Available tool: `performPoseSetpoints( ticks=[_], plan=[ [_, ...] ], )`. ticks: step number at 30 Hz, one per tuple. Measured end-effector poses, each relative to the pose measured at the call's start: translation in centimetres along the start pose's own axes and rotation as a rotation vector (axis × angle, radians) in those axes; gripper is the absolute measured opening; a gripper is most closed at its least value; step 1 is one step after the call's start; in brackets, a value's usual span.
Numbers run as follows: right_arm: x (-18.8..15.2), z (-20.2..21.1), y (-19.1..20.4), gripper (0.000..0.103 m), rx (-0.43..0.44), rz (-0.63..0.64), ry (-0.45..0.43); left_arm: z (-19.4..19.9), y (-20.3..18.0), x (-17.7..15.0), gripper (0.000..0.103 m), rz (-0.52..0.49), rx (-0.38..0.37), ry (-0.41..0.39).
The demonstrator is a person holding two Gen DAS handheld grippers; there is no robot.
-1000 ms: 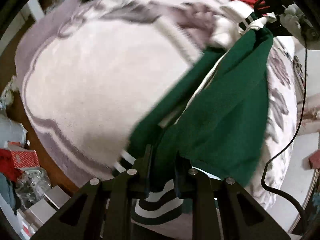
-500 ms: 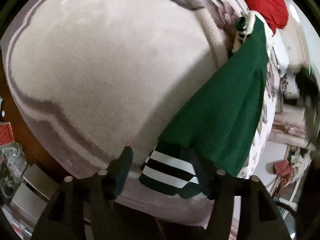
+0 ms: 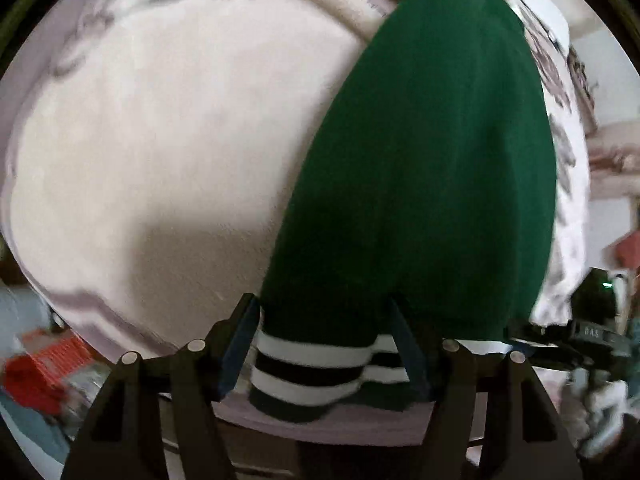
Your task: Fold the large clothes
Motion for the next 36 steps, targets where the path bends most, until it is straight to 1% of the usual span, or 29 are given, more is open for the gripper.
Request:
performPoseSetpoints(
  ticks=[1, 2, 3, 4, 7, 9, 12, 13, 15, 16, 18, 20, 22, 23, 25, 26, 27, 28, 29, 30, 31, 32, 34, 35, 36],
  plan=[
    [-0.4, 0.3, -0.3, 0.048, -0.011, 0.021, -0.033, 0.5, -0.1, 0.0, 0.039, -0.027, 0.037, -0.032],
    [-1.0, 0.4, -0.6, 0.028, -0.023, 0.028, -0.037, 0.7, -0.2, 0.0, 0.034, -0.037, 0.047, -0.047],
    [-1.6, 0.6, -0.8, 0.009, -0.017, 0.020, -0.042, 1.2, -0.4, -0.1, 0.029, -0.041, 0.040, -0.062],
    [-2.2, 1.0, -0.9, 0.007, -0.011, 0.019, -0.058, 1.9, -0.3, -0.3, 0.026, -0.036, 0.033, -0.079],
    [-4.6, 2.0, 0.1, 0.005, -0.031, 0.074, -0.058, 3.9, 0.6, -0.7, 0.023, 0.016, -0.028, -0.102],
    [-5.7, 2.8, 1.0, 0.005, -0.014, 0.086, -0.065, 4.9, 1.4, -0.8, 0.022, 0.050, -0.075, -0.098],
    [-7.2, 3.4, 1.4, 0.005, 0.000, 0.080, -0.062, 4.7, 3.2, -0.4, 0.022, 0.100, -0.117, -0.078],
    [-7.4, 3.4, 1.4, 0.005, -0.007, 0.089, -0.057, 4.4, 3.8, -0.3, 0.022, 0.104, -0.115, -0.071],
    [-8.3, 2.8, 0.7, 0.005, -0.034, 0.093, -0.036, 2.1, 4.8, -0.5, 0.022, 0.081, -0.088, -0.044],
    [-9.1, 2.4, 0.1, 0.003, -0.051, 0.095, -0.012, 0.6, 4.7, -0.5, 0.023, 0.085, -0.073, -0.030],
    [-9.0, 1.1, -1.3, 0.000, -0.119, 0.101, 0.031, -2.3, 5.5, -0.3, 0.023, 0.116, -0.108, 0.023],
    [-9.8, -1.2, -4.5, 0.000, -0.116, 0.007, 0.125, -3.7, 5.7, -0.1, 0.024, 0.142, -0.142, 0.052],
    [-9.9, -1.2, -6.5, 0.000, -0.133, -0.025, 0.148, -3.5, 5.3, 0.1, 0.027, 0.117, -0.156, 0.060],
    [-9.9, -0.3, -6.8, 0.000, -0.082, -0.034, 0.148, -3.0, 5.3, 0.0, 0.028, 0.107, -0.168, 0.064],
    [-9.5, 1.9, -6.7, 0.002, -0.006, -0.026, 0.127, -2.2, 5.6, -0.6, 0.036, 0.119, -0.190, 0.083],
    [-8.7, 3.9, -6.7, 0.007, 0.033, -0.020, 0.082, -1.7, 5.8, -1.2, 0.037, 0.132, -0.211, 0.102],
    [-7.9, 5.3, -7.0, 0.028, 0.056, -0.026, 0.046, -1.3, 5.9, -1.7, 0.044, 0.144, -0.223, 0.110],
    [-7.0, 6.7, -7.3, 0.057, 0.101, -0.043, 0.010, -0.8, 6.2, -2.2, 0.054, 0.160, -0.236, 0.110],
    [-6.2, 7.9, -7.7, 0.067, 0.145, -0.068, -0.022, -0.4, 6.3, -2.8, 0.059, 0.174, -0.249, 0.105],
    [-5.4, 8.8, -8.1, 0.072, 0.196, -0.100, -0.045, 0.1, 6.5, -3.4, 0.063, 0.195, -0.264, 0.099],
    [-4.2, 9.1, -7.7, 0.072, 0.253, -0.137, -0.050, 0.3, 6.7, -4.1, 0.063, 0.221, -0.275, 0.098],
    [-3.3, 9.3, -8.0, 0.072, 0.337, -0.205, -0.053, 0.2, 6.6, -3.9, 0.063, 0.239, -0.286, 0.099],
    [-2.2, 8.7, -9.3, 0.072, 0.431, -0.340, -0.054, 0.5, 7.1, -4.7, 0.063, 0.298, -0.309, 0.099],
    [-2.1, 7.9, -9.9, 0.072, 0.480, -0.416, -0.057, 0.3, 7.2, -4.8, 0.063, 0.322, -0.324, 0.098],
    [-2.2, 7.4, -10.1, 0.072, 0.525, -0.463, -0.060, 0.0, 7.1, -4.9, 0.063, 0.349, -0.339, 0.099]
  ],
)
Point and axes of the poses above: each gripper's, at about its wrist camera, not at the fingertips, and z roughly against the way its jaws point, y to its left, x to its top, the point moved 8 cm from there along -z, roughly the way its jaws point, and after that the axes turned 14 degrees about x, right-handed, at the moved point
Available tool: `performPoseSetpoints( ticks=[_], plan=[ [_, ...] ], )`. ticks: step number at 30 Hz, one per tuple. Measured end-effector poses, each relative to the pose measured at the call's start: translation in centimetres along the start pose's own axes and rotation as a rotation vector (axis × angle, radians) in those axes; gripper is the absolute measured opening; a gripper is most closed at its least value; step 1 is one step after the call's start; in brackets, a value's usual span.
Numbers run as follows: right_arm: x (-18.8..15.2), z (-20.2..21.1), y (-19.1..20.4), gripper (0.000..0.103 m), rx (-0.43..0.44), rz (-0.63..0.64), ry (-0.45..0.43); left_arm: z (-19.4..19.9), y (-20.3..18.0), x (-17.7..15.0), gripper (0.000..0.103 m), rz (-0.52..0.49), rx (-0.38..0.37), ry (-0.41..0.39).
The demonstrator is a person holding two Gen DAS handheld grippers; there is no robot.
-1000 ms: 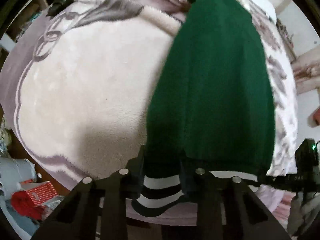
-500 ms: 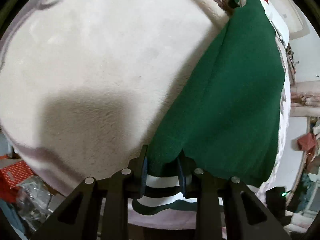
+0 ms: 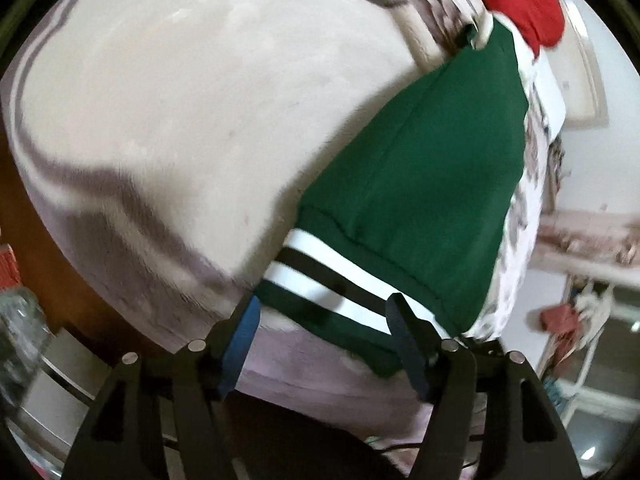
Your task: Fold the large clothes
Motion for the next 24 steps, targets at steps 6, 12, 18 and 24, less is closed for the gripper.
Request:
performPoseSetpoints(
  ticks=[6, 12, 18, 24],
  plan=[
    [-1.6, -0.1, 0.5, 0.006, 0.066, 0.059, -0.124, -1.1, -0.3, 0.5, 0.063, 0.095, -0.054, 0.021],
    [-5.7, 1.8, -0.2, 0.001, -0.201, 0.188, -0.149, -3.6, -0.8, 0.6, 0.063, -0.005, -0.007, 0.114],
    [-7.7, 1.2, -2.3, 0.000, 0.030, 0.048, -0.175, -3.3, -1.4, 0.7, 0.063, -0.056, -0.007, 0.145],
    [-4.7, 7.3, -3.0, 0.075, 0.201, 0.054, -0.327, -1.7, -0.8, -0.4, 0.064, -0.047, -0.108, 0.145]
  ],
)
Point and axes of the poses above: each gripper's, at about its wrist camera, not at the fingertips, and z roughly against the way its jaws point, y to its left, x to its top, the point moved 8 cm from there along -z, roughly the way its jaws point, and after that the axes turned 14 degrees about x, right-handed, at the moved point
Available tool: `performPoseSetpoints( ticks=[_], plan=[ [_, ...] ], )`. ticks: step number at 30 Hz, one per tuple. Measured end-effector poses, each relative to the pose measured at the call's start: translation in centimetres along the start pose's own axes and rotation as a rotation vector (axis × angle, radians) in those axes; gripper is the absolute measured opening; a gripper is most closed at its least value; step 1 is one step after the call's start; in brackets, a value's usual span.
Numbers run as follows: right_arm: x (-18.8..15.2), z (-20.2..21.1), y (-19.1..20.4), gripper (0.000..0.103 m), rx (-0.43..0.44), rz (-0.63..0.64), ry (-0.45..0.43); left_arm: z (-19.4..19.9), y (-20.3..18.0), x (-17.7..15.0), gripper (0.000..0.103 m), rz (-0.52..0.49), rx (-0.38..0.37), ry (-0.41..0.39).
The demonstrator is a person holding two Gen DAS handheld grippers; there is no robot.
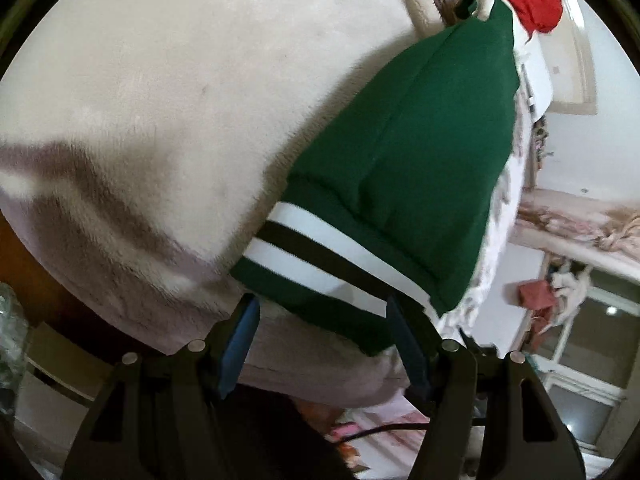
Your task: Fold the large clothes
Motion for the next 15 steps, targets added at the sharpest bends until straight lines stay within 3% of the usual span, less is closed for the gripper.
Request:
performPoseSetpoints(
  ticks=[4, 6, 8, 9, 10, 11, 13, 15],
  plan=[
    [1.2, -4.5, -1.2, 0.075, 0.003, -0.031, 0.013, -2.2, 0.7, 1.7, 0.065, 0.108, -0.045, 0.004],
    [2.0, -5.9, -1.5, 0.075, 0.000, -0.033, -0.028, -3.1, 0.9, 2.4, 0.065, 0.136, -0.012, -0.013],
    [1.8, -6.5, -1.9, 0.063, -0.026, -0.019, -0.073, -2.9, 0.6, 2.8, 0.065, 0.141, 0.052, -0.087],
    [1.5, -6.5, -1.8, 0.045, -0.045, 0.005, -0.088, -2.4, 0.4, 2.8, 0.050, 0.135, 0.082, -0.127],
    [1.4, -6.4, -1.2, 0.033, -0.085, 0.042, -0.099, -1.9, 0.3, 2.7, 0.020, 0.124, 0.120, -0.166],
    [0.5, -6.4, -0.4, 0.028, -0.135, 0.095, -0.104, -1.2, 0.3, 2.5, 0.010, 0.108, 0.187, -0.192],
    [-0.7, -6.1, 1.6, 0.018, -0.206, 0.182, -0.101, -0.1, 0.3, 2.2, 0.009, 0.108, 0.194, -0.229],
    [-2.0, -5.8, 2.9, 0.016, -0.250, 0.233, -0.079, 1.1, 0.1, 2.0, 0.008, 0.089, 0.208, -0.249]
  ],
)
Point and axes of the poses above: each gripper's, at about its wrist camera, not at the fingertips, and z roughly against the way its jaws point, y to its left, x to its top, the point moved 8 cm from there along -z, roughly the way its jaws point, and after that the axes turned 14 degrees about x, right-handed, at the moved point
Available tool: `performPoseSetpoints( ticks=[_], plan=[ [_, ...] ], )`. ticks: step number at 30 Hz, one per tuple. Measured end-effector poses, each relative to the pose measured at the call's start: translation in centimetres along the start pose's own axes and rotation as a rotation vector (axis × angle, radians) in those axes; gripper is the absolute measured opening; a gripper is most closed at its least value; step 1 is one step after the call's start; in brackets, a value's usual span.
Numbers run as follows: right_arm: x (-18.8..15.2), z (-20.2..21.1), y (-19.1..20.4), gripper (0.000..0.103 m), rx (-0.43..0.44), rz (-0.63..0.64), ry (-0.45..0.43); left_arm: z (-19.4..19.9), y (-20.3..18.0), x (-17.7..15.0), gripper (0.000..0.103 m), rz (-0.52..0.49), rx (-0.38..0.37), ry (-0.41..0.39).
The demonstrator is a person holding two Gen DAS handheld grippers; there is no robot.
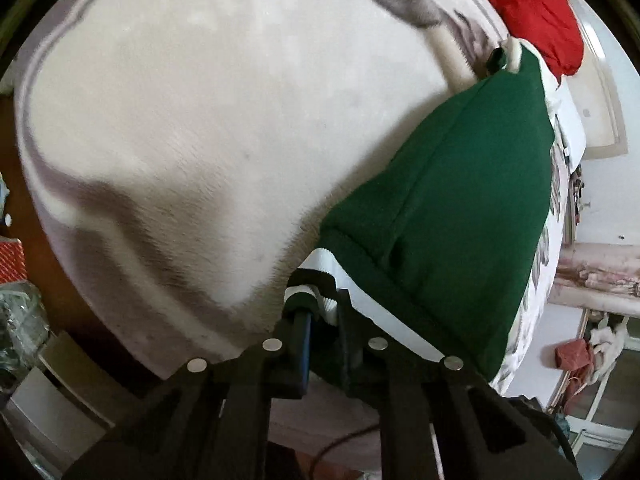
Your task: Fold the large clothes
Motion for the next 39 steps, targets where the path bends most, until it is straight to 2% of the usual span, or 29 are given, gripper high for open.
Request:
performPoseSetpoints(
  ticks=[5, 8, 10, 13, 16, 17, 20, 21, 22, 24, 27, 29, 31, 33, 35, 36, 37, 39],
  plan=[
    [-2.7, 1.2, 1.5, 0.013, -0.096, 0.083, 0.049, 2.3, 1.1, -0.1, 0.008, -0.081, 0.045, -0.030],
    [-2.4, 2.1, 1.4, 0.013, -0.123, 0.082, 0.050, 2.2, 2.5, 0.2, 0.008, -0.119, 0.065, -0.028],
    [-2.7, 0.7, 1.2, 0.012, -0.137, 0.064, 0.059, 0.6, 2.8, 0.7, 0.008, -0.111, 0.073, -0.001],
    [-3.5, -1.7, -2.1, 0.007, -0.207, 0.024, 0.089, -2.4, 2.9, 1.1, 0.012, -0.110, 0.068, 0.072],
    [-3.3, -3.7, -5.1, 0.007, -0.211, 0.003, 0.108, -2.0, 3.3, 1.0, 0.014, -0.111, 0.058, 0.123],
    [-3.3, -4.7, -4.9, 0.007, -0.205, 0.009, 0.127, -1.4, 3.2, 0.9, 0.015, -0.119, 0.054, 0.151],
    [-2.5, -4.3, -5.7, 0.019, -0.211, 0.011, 0.221, 0.5, 3.6, 0.1, 0.027, -0.181, 0.098, 0.188],
    [-2.0, -3.9, -6.4, 0.026, -0.214, 0.000, 0.249, 1.4, 3.6, -0.1, 0.036, -0.215, 0.109, 0.181],
    [-1.9, -3.8, -6.6, 0.038, -0.233, 0.000, 0.267, 2.1, 3.6, -0.2, 0.046, -0.245, 0.121, 0.169],
    [-1.7, -2.9, -6.2, 0.049, -0.268, 0.035, 0.272, 3.7, 3.4, -0.3, 0.059, -0.326, 0.163, 0.134],
    [-0.7, -1.7, -4.2, 0.050, -0.309, 0.148, 0.257, 4.7, 1.7, 0.8, 0.063, -0.428, 0.214, 0.059],
    [-1.0, -2.6, -0.5, 0.050, -0.307, 0.255, 0.265, 4.1, -0.2, 1.8, 0.064, -0.489, 0.242, 0.009],
    [-1.3, -4.1, 1.6, 0.050, -0.322, 0.346, 0.272, 2.1, -1.9, 2.6, 0.064, -0.518, 0.257, -0.017],
    [-1.9, -6.1, 2.7, 0.050, -0.330, 0.400, 0.289, -0.8, -2.3, 3.0, 0.064, -0.534, 0.276, -0.010],
    [-2.3, -8.1, 2.4, 0.050, -0.354, 0.434, 0.309, -3.9, -2.1, 3.2, 0.072, -0.525, 0.290, 0.010],
    [-2.4, -9.0, 1.7, 0.050, -0.392, 0.437, 0.317, -4.9, -1.8, 3.4, 0.082, -0.515, 0.280, 0.006],
    [-2.4, -10.0, 0.6, 0.050, -0.440, 0.423, 0.329, -5.3, -1.6, 3.7, 0.088, -0.512, 0.256, -0.006],
    [-2.4, -10.9, 0.4, 0.050, -0.470, 0.423, 0.314, -5.5, -1.5, 3.8, 0.091, -0.518, 0.219, 0.004]
  ],
)
Point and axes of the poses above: each gripper's, at about its wrist camera, not at the fingertips, and z roughly against the way its jaws point, y to its left, x to its top, the point moved 8 cm from there along -z, roughly the way its jaws point, and after that the axes turned 14 degrees about x, right-handed, at the moved point
